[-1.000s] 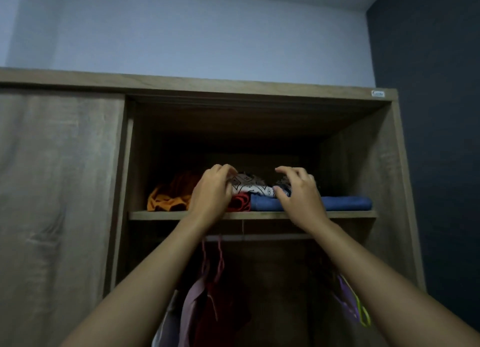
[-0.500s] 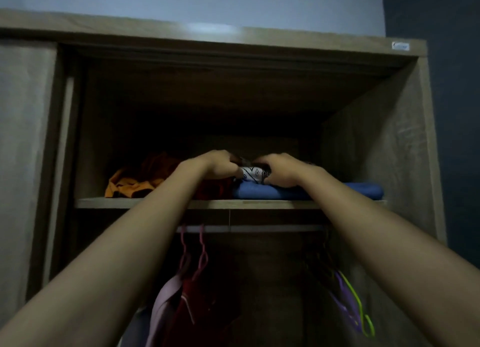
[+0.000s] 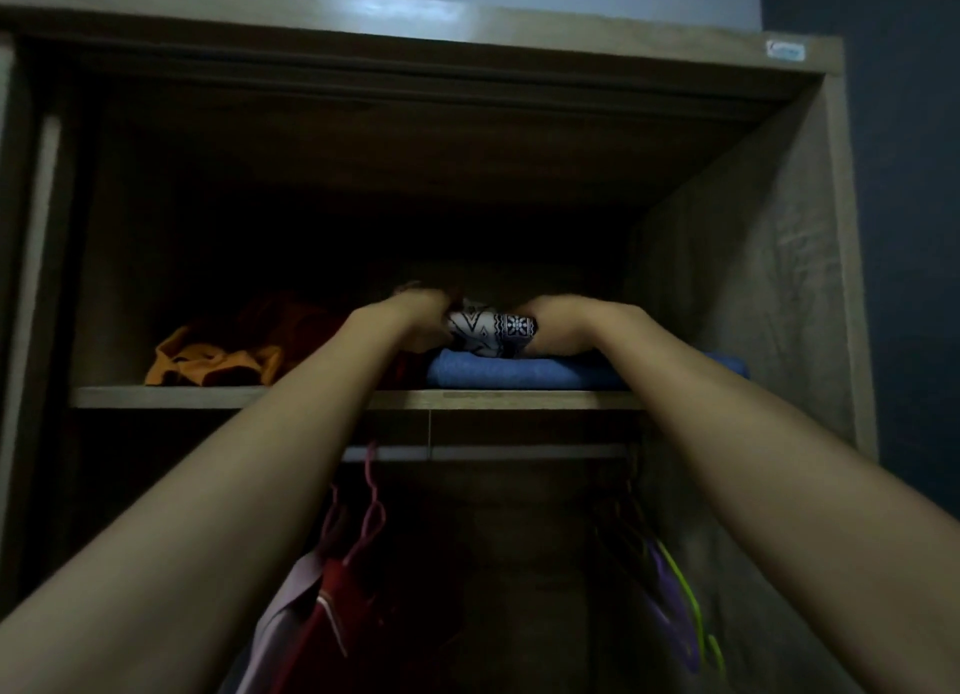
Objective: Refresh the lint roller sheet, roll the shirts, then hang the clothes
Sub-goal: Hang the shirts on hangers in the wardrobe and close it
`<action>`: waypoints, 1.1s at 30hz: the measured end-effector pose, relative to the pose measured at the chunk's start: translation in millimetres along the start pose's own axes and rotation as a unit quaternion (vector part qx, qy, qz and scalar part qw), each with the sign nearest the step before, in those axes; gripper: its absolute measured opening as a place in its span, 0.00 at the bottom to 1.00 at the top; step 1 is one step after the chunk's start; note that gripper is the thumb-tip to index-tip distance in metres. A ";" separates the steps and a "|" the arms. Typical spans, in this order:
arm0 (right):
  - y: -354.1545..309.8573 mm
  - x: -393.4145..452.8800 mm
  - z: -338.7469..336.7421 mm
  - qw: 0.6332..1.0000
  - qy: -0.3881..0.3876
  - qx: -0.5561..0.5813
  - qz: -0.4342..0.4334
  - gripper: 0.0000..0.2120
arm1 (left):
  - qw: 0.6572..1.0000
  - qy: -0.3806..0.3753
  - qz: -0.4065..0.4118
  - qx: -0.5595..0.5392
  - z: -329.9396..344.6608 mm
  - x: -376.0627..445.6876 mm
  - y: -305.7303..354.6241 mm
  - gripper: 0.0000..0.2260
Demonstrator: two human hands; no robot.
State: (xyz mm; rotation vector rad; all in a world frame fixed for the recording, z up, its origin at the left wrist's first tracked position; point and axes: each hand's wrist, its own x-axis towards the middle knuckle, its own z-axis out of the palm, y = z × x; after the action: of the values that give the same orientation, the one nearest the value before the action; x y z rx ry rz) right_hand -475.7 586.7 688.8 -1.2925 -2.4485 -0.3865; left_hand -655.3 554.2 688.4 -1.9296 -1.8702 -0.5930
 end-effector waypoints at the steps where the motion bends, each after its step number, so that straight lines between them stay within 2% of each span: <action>1: 1.5 1.7 -2.6 1.000 -0.006 -0.023 0.002 0.14 | 1.000 -0.002 0.005 -0.001 0.3 2.0 0.1 0.16; 4: 6.8 3.2 -4.4 0.998 0.022 -0.065 0.016 0.14 | 1.000 -0.002 -0.005 -0.012 3.0 8.0 2.8 0.13; 7: 13.5 -0.5 0.4 0.996 0.081 -0.041 0.028 0.15 | 0.998 0.021 -0.026 -0.048 4.3 8.6 12.2 0.11; 10: 24.5 -3.9 -3.0 0.989 0.135 -0.039 0.055 0.16 | 0.997 0.057 -0.008 -0.050 -1.2 8.5 25.4 0.10; 14: 47.2 -11.0 -20.6 0.975 0.187 -0.083 0.089 0.19 | 0.976 0.044 0.010 -0.212 -6.9 13.0 57.2 0.18; 16: 57.5 -17.3 -23.4 0.968 0.201 -0.107 0.102 0.19 | 0.978 0.041 0.039 -0.200 -5.9 15.7 73.9 0.19; 18: 63.9 -23.1 -18.7 0.968 0.191 -0.123 0.111 0.18 | 0.989 0.003 0.052 -0.135 -1.1 17.4 82.7 0.15; 22: 67.8 -32.8 -2.4 0.984 0.109 -0.083 0.118 0.14 | 0.996 -0.055 0.039 -0.057 16.2 17.0 84.1 0.12; 25: 69.4 -35.2 -8.7 0.988 0.086 0.017 0.130 0.12 | 0.993 -0.077 0.064 -0.065 15.5 14.4 82.2 0.11; 29: 66.3 -41.8 -23.4 0.980 0.040 0.130 0.144 0.11 | 0.981 -0.134 0.033 -0.138 9.0 18.2 73.5 0.12; 31: 63.8 -47.0 -27.4 0.969 0.020 0.192 0.156 0.17 | 0.972 -0.134 0.027 -0.190 7.2 20.4 73.6 0.17; 33: 62.2 -46.9 -28.7 0.965 0.032 0.197 0.171 0.31 | 0.971 -0.105 0.032 -0.214 5.0 22.7 75.5 0.18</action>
State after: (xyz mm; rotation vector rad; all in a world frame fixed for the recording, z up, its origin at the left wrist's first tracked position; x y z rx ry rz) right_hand -394.3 574.9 699.8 -1.4521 -2.0539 0.1406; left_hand -579.3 573.3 697.8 -2.3992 -1.9141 -0.8572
